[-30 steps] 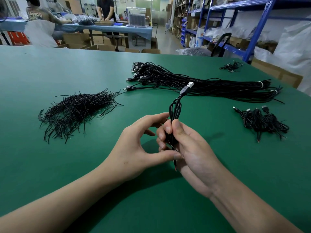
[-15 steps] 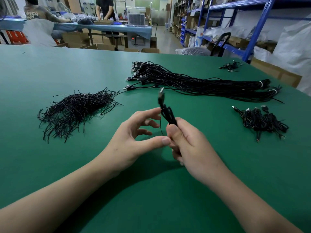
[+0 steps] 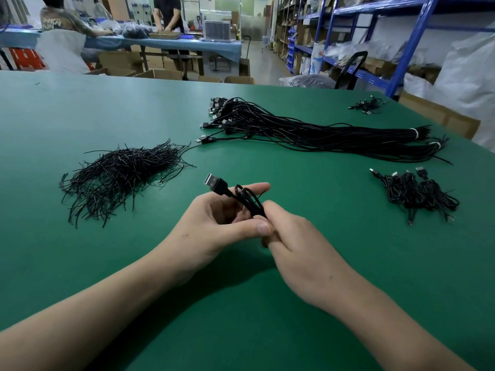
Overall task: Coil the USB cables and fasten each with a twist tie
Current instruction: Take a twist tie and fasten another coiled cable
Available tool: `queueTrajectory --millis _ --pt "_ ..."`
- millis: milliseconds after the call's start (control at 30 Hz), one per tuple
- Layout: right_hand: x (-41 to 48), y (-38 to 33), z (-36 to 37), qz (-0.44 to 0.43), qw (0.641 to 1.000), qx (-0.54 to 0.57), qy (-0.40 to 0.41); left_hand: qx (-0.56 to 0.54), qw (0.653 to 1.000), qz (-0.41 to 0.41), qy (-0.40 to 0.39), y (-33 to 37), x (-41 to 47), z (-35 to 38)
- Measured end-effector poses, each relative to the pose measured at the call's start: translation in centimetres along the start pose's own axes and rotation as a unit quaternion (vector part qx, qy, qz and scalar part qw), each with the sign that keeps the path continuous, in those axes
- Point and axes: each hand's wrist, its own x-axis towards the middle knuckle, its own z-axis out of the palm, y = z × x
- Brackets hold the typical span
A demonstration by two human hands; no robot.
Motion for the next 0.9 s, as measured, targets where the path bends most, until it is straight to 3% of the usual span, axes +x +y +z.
queueTrajectory --millis 233,400,700,900 --pt "-0.2 -0.5 0.1 -0.004 0.997 -0.082 -0.009 0.046 0.999 0.014 0.013 0.2 -0.3 -0.2" --pt "0.1 0.3 0.0 0.001 1.0 -0.031 0.002 0.058 0.998 0.001 -0.039 0.9 -0.1 -0.9" --pt "0.2 0.5 0.1 -0.037 0.998 0.011 0.043 -0.002 0.999 0.003 0.036 0.2 -0.2 -0.2" --pt "0.1 0.2 0.0 -0.003 0.999 0.047 0.018 -0.033 0.99 0.026 0.131 -0.3 -0.2 0.5"
